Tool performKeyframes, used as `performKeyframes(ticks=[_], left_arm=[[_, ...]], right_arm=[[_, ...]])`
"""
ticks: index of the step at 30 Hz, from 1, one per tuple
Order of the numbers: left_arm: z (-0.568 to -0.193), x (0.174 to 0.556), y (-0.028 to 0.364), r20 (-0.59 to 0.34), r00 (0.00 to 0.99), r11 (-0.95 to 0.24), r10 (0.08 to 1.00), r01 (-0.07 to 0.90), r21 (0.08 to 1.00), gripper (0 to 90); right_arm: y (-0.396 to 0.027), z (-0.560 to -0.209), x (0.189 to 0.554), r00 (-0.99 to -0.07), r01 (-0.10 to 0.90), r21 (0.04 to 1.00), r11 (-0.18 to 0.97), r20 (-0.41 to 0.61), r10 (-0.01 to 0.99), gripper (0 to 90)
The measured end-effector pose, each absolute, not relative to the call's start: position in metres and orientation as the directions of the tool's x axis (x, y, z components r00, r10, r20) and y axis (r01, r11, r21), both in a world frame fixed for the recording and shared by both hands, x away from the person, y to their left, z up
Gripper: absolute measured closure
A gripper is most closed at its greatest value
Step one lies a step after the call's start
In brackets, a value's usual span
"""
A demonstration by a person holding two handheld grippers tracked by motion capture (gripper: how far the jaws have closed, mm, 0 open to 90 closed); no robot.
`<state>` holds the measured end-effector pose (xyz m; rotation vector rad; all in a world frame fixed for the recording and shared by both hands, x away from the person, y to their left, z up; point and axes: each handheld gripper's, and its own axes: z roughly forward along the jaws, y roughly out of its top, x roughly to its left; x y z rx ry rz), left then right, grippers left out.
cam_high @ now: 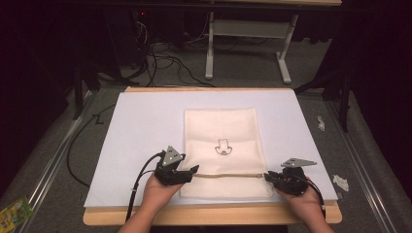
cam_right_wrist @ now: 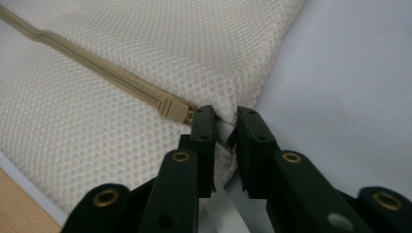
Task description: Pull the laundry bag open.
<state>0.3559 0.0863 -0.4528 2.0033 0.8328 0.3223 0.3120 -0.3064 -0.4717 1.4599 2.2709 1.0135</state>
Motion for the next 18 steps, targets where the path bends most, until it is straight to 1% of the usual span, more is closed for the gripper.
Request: performKeyframes(ticks=[2,5,11,15,18], left_arm=[[-0.451,0.352,0.084,-0.095,0.741,-0.355,0.665,0.425,0.833,34.5],[-0.451,0.346,0.078,-0.125,0.751,-0.343,0.648,0.434,0.833,35.8],[-0.452,0.343,0.066,-0.114,0.777,-0.361,0.619,0.410,0.837,36.6],[-0.455,0.339,0.055,-0.107,0.799,-0.373,0.592,0.389,0.842,36.6],[-0.457,0.335,0.043,-0.143,0.817,-0.359,0.559,0.394,0.846,36.6]], right_arm=[[-0.304,-0.471,0.311,-0.479,0.680,0.676,0.282,0.119,0.870,82.9],[-0.303,-0.469,0.309,-0.483,0.672,0.681,0.292,0.104,0.869,83.6],[-0.306,-0.467,0.309,-0.500,0.665,0.686,0.297,0.113,0.859,83.5],[-0.307,-0.467,0.309,-0.495,0.664,0.690,0.287,0.119,0.861,83.5],[-0.306,-0.466,0.308,-0.497,0.659,0.694,0.289,0.113,0.860,83.5]])
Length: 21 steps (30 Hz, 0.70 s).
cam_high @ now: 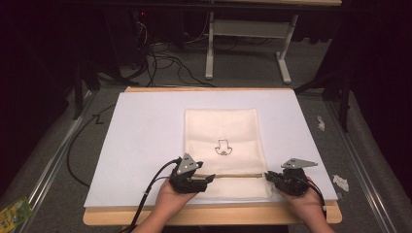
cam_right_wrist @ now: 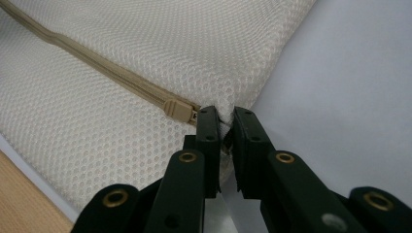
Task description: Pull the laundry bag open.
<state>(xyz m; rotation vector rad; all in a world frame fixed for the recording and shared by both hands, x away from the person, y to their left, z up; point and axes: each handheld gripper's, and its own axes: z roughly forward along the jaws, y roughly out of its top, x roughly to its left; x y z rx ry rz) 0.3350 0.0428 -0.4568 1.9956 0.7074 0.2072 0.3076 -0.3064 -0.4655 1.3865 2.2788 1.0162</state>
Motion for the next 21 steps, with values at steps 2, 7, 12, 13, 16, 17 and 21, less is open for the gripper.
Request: performKeyframes(ticks=[2,7,12,13,16,17,21], left_arm=[[-0.457,0.334,0.039,-0.151,0.819,-0.358,0.553,0.398,0.845,36.9],[-0.459,0.329,0.006,-0.175,0.840,-0.378,0.513,0.404,0.833,39.6],[-0.458,0.328,-0.019,-0.225,0.852,-0.349,0.473,0.416,0.840,41.8],[-0.458,0.328,-0.022,-0.229,0.852,-0.348,0.470,0.417,0.839,42.1],[-0.461,0.328,-0.037,-0.257,0.852,-0.340,0.457,0.434,0.834,45.7],[-0.461,0.328,-0.041,-0.261,0.852,-0.342,0.454,0.438,0.831,48.7],[-0.465,0.328,-0.058,-0.249,0.853,-0.376,0.459,0.440,0.815,57.6]], right_arm=[[-0.306,-0.465,0.307,-0.497,0.655,0.698,0.288,0.112,0.860,83.5],[-0.304,-0.462,0.305,-0.505,0.639,0.712,0.292,0.102,0.857,84.0],[-0.304,-0.460,0.305,-0.509,0.630,0.719,0.293,0.096,0.856,84.3],[-0.304,-0.460,0.305,-0.508,0.629,0.720,0.293,0.096,0.856,84.3],[-0.304,-0.459,0.305,-0.510,0.624,0.725,0.291,0.095,0.855,84.3],[-0.304,-0.459,0.305,-0.512,0.619,0.728,0.294,0.091,0.854,84.4],[-0.303,-0.456,0.304,-0.520,0.603,0.740,0.298,0.081,0.850,84.5]])
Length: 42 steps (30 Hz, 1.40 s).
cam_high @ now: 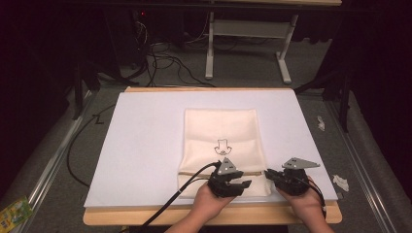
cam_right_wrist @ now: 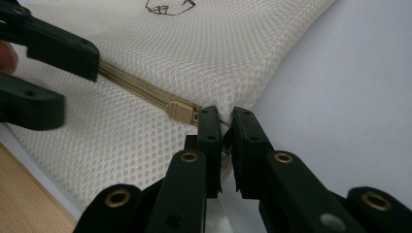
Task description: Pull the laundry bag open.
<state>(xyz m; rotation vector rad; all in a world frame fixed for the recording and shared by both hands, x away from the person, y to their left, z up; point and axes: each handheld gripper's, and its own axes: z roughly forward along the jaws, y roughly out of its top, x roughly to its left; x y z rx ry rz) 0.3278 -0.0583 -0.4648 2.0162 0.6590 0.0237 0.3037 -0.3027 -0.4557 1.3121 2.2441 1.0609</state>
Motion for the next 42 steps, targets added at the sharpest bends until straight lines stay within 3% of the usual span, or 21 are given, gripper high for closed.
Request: performKeyframes(ticks=[17,42], left_arm=[[-0.474,0.333,-0.090,-0.276,0.817,-0.355,0.507,0.489,0.797,69.5],[-0.473,0.332,-0.099,-0.232,0.825,-0.354,0.515,0.452,0.819,85.8]], right_arm=[[-0.300,-0.448,0.299,-0.538,0.576,0.760,0.302,0.073,0.840,84.9],[-0.298,-0.447,0.298,-0.543,0.568,0.765,0.304,0.071,0.837,84.9]])
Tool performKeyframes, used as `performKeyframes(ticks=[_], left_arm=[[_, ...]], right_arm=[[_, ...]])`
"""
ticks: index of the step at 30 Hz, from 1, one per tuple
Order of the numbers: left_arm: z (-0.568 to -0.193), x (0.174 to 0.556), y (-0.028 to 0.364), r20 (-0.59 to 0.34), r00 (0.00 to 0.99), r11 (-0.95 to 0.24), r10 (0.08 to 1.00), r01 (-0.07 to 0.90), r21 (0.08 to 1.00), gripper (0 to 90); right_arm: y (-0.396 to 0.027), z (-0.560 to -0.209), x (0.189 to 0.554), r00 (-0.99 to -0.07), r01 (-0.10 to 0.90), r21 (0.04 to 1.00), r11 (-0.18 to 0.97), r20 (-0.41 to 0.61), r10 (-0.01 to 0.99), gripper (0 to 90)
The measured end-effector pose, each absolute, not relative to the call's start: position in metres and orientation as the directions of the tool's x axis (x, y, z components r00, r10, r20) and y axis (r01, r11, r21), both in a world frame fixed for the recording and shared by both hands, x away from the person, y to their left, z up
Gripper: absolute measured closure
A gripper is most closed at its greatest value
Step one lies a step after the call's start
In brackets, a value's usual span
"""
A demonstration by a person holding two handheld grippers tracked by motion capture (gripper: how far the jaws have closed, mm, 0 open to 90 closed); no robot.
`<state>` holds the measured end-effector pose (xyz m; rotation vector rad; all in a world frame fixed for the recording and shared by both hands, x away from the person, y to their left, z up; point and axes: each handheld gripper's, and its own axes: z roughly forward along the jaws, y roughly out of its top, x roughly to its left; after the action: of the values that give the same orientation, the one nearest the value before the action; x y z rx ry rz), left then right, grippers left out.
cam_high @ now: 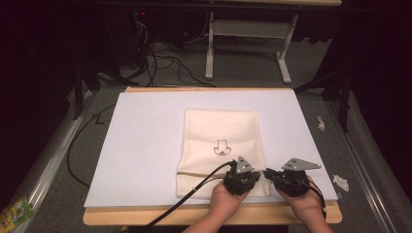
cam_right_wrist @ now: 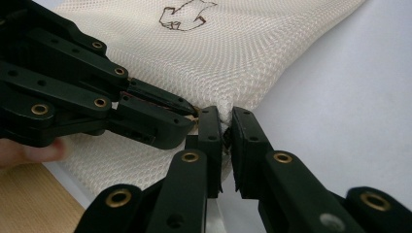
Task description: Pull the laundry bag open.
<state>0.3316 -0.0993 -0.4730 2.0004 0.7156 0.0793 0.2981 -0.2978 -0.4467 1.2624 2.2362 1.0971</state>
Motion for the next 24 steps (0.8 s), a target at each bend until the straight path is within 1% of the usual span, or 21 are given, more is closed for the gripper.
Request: performKeyframes(ticks=[9,11,12,14,19,20,21,23,24], left_arm=[[-0.471,0.331,-0.098,-0.229,0.824,-0.360,0.518,0.453,0.816,87.4],[-0.472,0.335,-0.094,-0.262,0.825,-0.362,0.501,0.475,0.802,87.6],[-0.472,0.336,-0.093,-0.257,0.821,-0.365,0.510,0.477,0.799,87.6],[-0.473,0.337,-0.089,-0.264,0.818,-0.362,0.512,0.483,0.797,87.6],[-0.471,0.336,-0.078,-0.240,0.810,-0.370,0.535,0.480,0.796,87.7],[-0.472,0.338,-0.069,-0.233,0.802,-0.373,0.550,0.485,0.791,87.7],[-0.472,0.338,-0.069,-0.233,0.802,-0.373,0.550,0.485,0.791,87.7],[-0.475,0.343,-0.045,-0.261,0.777,-0.364,0.573,0.526,0.769,87.6],[-0.474,0.343,-0.035,-0.255,0.769,-0.369,0.586,0.533,0.762,87.6]], right_arm=[[-0.297,-0.446,0.297,-0.543,0.567,0.767,0.301,0.072,0.837,84.9],[-0.297,-0.446,0.298,-0.548,0.567,0.763,0.309,0.070,0.833,85.1],[-0.297,-0.446,0.298,-0.546,0.575,0.760,0.303,0.080,0.834,85.3],[-0.298,-0.446,0.298,-0.540,0.570,0.763,0.304,0.069,0.839,85.3],[-0.299,-0.445,0.297,-0.530,0.569,0.768,0.294,0.069,0.845,85.3],[-0.300,-0.444,0.297,-0.523,0.568,0.769,0.292,0.064,0.850,85.4],[-0.300,-0.444,0.297,-0.523,0.568,0.769,0.292,0.064,0.850,85.4],[-0.303,-0.444,0.297,-0.511,0.576,0.771,0.270,0.083,0.856,85.3],[-0.304,-0.444,0.298,-0.512,0.575,0.771,0.273,0.079,0.855,85.3]])
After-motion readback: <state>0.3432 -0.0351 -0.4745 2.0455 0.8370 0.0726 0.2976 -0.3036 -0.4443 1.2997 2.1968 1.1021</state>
